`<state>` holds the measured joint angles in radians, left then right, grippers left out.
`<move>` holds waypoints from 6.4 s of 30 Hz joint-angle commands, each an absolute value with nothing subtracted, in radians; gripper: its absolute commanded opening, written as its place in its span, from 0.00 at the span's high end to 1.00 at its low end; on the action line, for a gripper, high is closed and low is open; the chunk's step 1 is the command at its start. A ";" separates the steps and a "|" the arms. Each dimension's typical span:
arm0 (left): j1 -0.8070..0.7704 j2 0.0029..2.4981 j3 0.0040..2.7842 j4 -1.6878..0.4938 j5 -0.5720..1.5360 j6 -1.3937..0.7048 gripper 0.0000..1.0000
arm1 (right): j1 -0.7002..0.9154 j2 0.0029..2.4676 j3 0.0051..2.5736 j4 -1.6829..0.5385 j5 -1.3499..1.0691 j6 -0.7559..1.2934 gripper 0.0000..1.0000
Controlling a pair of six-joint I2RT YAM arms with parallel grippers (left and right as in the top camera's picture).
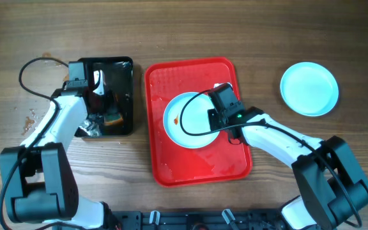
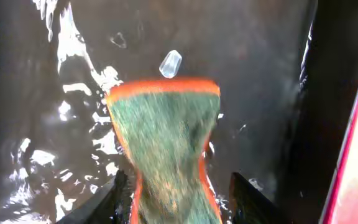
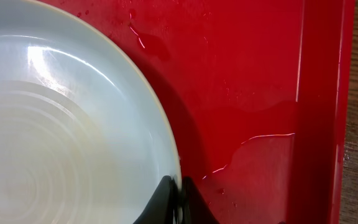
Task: Clean dirty plates on tray and stack at the side
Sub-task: 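Rub the sponge on the black tray with the left gripper, then wipe the last plate with the sponge in the left gripper, then return the sponge to the black tray with the left gripper, then tilt and lift the last plate with the right gripper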
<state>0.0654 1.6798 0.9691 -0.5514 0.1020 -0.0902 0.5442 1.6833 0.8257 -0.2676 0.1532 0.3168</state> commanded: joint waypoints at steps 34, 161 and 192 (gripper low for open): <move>-0.505 1.926 1.126 -0.509 0.279 -0.562 0.96 | 0.543 1.711 0.830 -0.273 0.136 0.315 0.96; 0.018 1.645 0.918 -0.507 0.085 -0.108 0.68 | 0.543 1.696 0.859 -0.363 0.044 0.175 0.96; 0.018 1.338 0.980 -0.618 0.059 -0.112 0.00 | 0.451 1.579 1.079 -0.590 0.070 0.059 0.96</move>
<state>0.0143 1.3415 0.9684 -0.6220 0.0723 -0.1318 0.4515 1.7016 1.0161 -0.5991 -0.0509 0.0868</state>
